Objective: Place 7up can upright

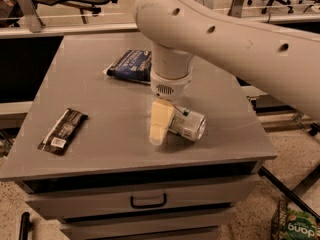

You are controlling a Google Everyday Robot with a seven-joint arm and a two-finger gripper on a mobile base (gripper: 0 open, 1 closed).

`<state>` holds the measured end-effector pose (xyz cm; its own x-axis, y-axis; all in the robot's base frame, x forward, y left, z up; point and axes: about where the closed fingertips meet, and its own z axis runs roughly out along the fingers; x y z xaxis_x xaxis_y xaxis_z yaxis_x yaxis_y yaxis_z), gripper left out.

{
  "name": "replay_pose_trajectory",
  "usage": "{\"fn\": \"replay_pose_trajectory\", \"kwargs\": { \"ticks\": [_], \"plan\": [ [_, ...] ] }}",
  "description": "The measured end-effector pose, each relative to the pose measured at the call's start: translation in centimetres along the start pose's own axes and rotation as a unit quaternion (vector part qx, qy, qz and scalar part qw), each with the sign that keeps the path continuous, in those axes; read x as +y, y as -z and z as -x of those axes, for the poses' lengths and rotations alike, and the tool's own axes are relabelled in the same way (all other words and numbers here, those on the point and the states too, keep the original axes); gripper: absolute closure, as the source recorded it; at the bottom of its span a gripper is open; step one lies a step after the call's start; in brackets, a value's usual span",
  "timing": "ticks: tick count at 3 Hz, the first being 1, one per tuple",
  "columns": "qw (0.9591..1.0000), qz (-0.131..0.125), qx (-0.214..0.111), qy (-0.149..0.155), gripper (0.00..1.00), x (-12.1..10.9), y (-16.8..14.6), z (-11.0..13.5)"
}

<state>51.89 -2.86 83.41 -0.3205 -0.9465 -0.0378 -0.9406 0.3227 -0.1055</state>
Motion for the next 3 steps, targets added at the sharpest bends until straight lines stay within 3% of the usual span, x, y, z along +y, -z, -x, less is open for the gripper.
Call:
{"fn": "replay_pose_trajectory", "kwargs": {
  "ticks": [1,3],
  "plan": [
    [0.9999,-0.003,0.012,-0.002,0.42,0.39,-0.36,0.61],
    [0.9999,-0.004,0.017,0.001,0.88,0.39,-0.26,0.77]
  ]
}}
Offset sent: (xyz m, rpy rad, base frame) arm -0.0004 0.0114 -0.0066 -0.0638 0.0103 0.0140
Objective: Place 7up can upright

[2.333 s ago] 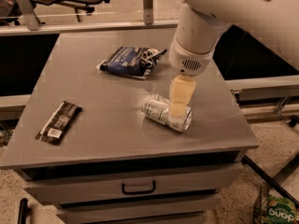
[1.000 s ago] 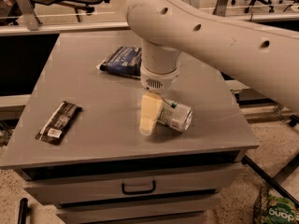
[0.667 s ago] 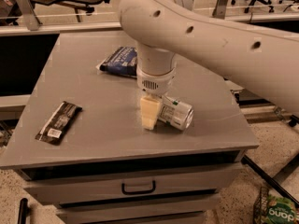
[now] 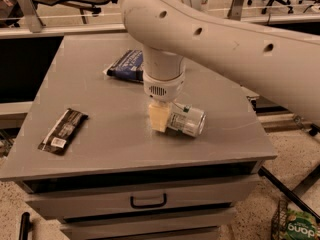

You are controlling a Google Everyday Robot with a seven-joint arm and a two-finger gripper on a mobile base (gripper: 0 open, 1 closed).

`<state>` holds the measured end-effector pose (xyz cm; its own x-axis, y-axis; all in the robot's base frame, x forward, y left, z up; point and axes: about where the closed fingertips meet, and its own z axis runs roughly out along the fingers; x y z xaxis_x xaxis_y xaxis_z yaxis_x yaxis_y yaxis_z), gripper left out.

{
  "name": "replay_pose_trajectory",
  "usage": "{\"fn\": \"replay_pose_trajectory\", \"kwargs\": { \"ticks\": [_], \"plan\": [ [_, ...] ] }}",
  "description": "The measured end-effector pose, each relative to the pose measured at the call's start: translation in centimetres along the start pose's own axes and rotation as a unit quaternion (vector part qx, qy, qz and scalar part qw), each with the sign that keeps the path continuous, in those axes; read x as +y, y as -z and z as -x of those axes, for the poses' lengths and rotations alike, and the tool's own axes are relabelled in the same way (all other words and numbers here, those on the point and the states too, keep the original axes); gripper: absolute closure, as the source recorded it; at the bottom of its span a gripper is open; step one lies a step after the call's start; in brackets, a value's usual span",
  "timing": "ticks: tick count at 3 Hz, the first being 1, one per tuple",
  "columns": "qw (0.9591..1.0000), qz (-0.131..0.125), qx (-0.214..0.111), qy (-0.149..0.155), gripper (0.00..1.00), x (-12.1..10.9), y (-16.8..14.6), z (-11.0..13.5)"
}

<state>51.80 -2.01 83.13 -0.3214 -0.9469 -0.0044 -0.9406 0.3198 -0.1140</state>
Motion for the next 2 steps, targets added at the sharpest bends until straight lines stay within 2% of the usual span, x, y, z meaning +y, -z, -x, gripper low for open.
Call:
{"fn": "replay_pose_trajectory", "kwargs": {
  "ticks": [1,2],
  "plan": [
    [0.9999,-0.006,0.001,0.016,1.00,-0.2,0.9,-0.2],
    [0.9956,-0.052,-0.003,0.078,1.00,-1.5,7.4,-1.8]
  ]
}}
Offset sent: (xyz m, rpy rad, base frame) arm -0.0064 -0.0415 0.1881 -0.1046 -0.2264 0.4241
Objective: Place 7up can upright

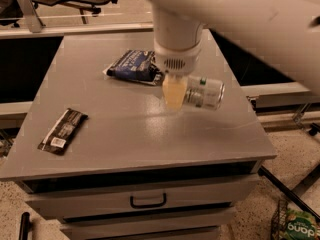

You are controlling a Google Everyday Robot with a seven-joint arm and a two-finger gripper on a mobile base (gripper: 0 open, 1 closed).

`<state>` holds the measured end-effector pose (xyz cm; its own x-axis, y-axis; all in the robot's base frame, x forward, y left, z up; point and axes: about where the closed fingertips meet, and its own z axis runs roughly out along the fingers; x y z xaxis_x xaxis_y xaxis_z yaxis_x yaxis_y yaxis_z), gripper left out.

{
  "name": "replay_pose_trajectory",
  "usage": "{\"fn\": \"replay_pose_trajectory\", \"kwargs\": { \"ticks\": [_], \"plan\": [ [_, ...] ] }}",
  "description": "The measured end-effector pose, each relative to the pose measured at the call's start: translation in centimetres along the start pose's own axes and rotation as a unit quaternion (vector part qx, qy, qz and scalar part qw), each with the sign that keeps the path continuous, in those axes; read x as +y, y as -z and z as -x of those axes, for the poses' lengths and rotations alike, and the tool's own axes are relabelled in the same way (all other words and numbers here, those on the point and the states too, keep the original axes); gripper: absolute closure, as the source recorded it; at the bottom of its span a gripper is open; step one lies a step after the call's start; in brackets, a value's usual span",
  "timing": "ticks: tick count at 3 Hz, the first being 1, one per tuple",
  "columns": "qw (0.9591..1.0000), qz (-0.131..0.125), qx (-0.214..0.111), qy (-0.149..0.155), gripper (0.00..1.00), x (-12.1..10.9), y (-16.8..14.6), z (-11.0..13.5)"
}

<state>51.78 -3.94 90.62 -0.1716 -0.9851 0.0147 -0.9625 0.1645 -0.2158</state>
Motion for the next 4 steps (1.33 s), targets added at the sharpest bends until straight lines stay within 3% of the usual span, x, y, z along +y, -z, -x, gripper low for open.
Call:
{"fn": "replay_pose_trajectory", "kwargs": {
  "ticks": [1,2,3,4],
  "plan": [
    [0.9975,-0.043,-0.019,0.052,1.00,-1.5,5.8,-1.3],
    [0.9949,-0.062,-0.032,0.072,1.00,-2.2,7.4,-1.1],
    [0.9947,-0.055,-0.062,0.060,1.00,-2.9,5.8,-1.8],
    [0.9851,-0.038,-0.158,0.055,1.00,-4.4,1.9,-2.9]
  ]
}}
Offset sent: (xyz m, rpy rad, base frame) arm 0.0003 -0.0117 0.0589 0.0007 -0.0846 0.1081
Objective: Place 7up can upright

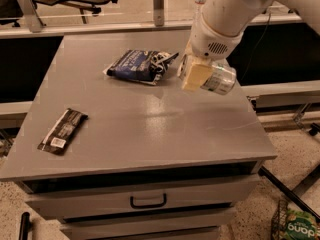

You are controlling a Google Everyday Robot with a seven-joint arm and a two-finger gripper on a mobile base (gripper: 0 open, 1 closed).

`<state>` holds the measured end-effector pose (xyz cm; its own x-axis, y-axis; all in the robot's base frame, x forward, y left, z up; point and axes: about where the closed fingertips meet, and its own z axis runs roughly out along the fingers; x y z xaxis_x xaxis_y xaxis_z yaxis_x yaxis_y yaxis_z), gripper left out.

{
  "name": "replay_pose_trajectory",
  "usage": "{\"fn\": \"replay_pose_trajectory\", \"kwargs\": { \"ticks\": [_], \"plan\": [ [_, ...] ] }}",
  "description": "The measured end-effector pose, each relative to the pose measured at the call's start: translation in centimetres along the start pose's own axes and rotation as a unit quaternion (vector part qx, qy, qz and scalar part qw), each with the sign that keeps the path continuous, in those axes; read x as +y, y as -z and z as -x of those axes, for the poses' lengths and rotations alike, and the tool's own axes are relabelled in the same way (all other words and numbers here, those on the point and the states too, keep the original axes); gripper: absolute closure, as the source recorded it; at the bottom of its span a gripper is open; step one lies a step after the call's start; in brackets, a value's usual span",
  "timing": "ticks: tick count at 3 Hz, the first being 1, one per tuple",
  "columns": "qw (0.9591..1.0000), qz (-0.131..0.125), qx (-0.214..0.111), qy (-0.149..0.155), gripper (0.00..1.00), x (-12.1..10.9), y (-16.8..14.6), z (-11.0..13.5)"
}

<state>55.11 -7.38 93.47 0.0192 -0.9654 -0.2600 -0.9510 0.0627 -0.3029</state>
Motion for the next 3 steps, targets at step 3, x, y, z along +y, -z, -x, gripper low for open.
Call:
{"fn": "replay_pose_trajectory", "kwargs": {
  "ticks": [3],
  "plan": [
    [0.9361,-0.001,-0.350,-0.030,1.00,-1.8,-6.3,-0.2]
  ]
}}
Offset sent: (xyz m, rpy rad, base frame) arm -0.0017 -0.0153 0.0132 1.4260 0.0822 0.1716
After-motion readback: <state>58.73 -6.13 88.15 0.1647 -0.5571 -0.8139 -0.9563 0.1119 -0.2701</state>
